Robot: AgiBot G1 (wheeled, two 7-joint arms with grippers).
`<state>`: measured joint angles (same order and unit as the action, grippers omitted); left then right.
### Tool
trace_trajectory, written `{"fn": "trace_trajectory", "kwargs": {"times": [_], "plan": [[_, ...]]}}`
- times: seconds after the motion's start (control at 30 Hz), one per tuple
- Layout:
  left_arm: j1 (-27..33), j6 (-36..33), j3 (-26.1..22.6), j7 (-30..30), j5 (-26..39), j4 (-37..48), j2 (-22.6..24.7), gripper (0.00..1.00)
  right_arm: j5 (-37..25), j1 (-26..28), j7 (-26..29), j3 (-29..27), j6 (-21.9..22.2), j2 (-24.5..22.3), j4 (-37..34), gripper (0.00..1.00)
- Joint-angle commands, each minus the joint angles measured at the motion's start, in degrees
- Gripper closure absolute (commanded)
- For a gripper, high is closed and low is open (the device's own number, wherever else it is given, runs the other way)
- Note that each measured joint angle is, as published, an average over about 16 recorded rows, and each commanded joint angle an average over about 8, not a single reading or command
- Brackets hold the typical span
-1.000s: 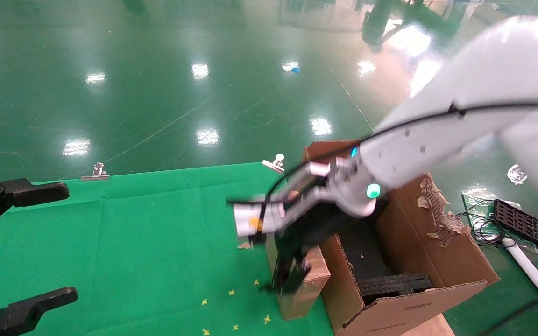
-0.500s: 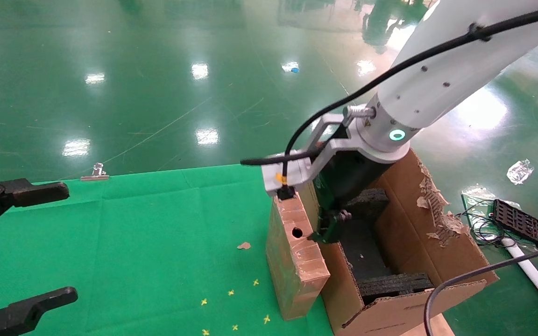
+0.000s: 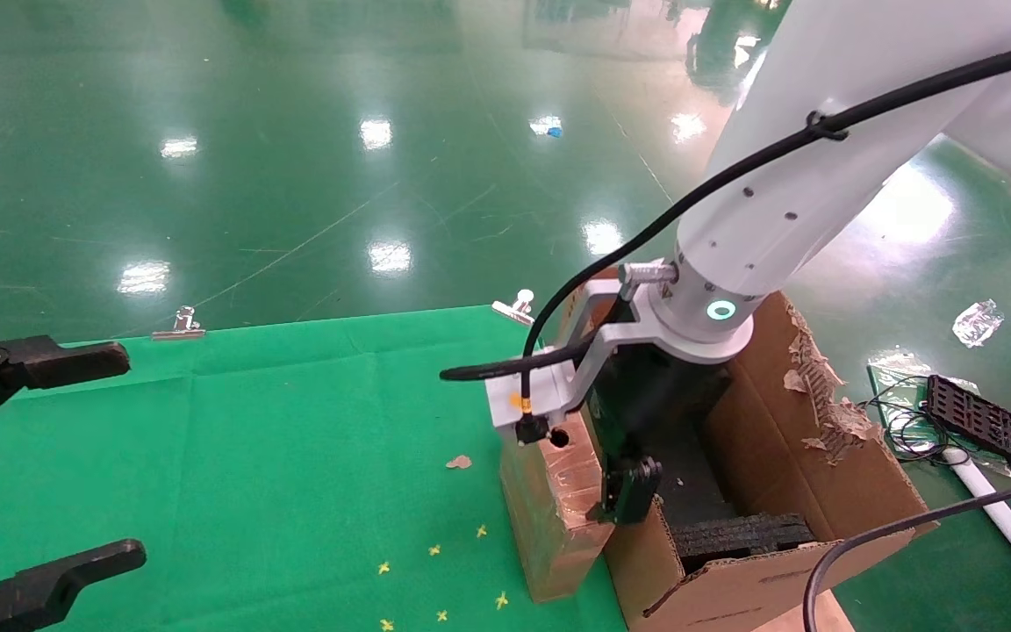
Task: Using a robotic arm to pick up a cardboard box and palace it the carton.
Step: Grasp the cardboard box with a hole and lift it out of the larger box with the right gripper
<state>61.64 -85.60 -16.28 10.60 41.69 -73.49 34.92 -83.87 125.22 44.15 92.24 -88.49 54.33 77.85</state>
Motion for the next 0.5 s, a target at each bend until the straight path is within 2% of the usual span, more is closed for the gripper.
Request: {"fn": "trace_trajectory", "kwargs": {"times": [0.03,0.5], "plan": [[0.0,0.0,-0.01,0.0,-0.01,0.0,0.0,0.0,0.6,0.13,0.3,0.98,0.14,0.28,-0.03,0.0],[0.01,0.03,-0.06,-0.03,-0.04,0.0,-0.03,0.0,0.69,1.93,2.64,4.16,1.82,0.83,-0.06,0.0]]}}
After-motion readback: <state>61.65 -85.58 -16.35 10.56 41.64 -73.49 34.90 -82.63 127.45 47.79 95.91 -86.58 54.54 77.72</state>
